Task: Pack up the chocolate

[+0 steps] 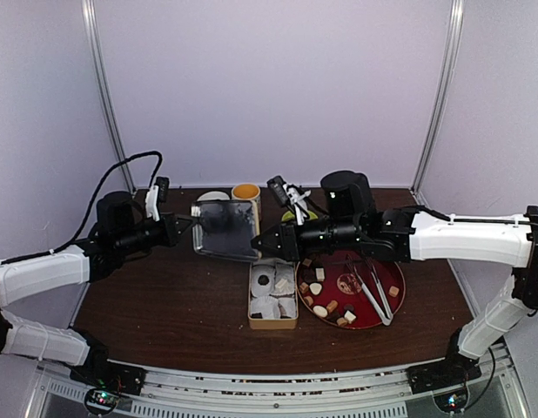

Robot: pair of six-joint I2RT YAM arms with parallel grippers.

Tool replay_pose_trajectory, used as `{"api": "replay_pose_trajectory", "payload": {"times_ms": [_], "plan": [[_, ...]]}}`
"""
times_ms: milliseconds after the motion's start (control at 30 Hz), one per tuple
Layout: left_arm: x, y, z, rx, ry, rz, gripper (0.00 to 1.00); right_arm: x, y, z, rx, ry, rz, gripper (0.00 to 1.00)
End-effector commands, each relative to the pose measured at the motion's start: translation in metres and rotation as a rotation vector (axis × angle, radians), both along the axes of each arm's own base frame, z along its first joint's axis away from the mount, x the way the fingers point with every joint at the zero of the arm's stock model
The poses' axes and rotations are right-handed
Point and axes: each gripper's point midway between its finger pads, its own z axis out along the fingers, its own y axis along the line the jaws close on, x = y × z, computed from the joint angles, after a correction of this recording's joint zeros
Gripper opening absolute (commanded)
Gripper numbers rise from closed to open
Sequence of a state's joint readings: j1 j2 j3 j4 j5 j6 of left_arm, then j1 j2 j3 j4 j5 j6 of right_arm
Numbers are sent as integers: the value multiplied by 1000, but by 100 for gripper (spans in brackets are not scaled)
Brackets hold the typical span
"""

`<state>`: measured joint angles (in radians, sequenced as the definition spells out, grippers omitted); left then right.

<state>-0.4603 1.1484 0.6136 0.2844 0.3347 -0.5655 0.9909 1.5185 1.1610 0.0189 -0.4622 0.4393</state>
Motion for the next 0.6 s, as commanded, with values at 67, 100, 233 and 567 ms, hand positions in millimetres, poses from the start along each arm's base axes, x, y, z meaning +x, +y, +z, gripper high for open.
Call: {"api": "replay_pose_trajectory", "payload": {"times_ms": [67, 100, 233, 567], "plan": [[-1, -10, 18, -53, -65, -43, 8, 11, -11, 14, -34, -98, -70, 0], [-1, -10, 17, -55, -64, -44, 12, 13, -13, 12, -48, -107, -84, 0], [-3, -10, 17, -59, -60, -47, 23, 21, -24, 13, -77, -139, -136, 0], [-16, 1, 26, -25, -53, -23, 52, 45, -53, 4, -147, -169, -226, 0]]}}
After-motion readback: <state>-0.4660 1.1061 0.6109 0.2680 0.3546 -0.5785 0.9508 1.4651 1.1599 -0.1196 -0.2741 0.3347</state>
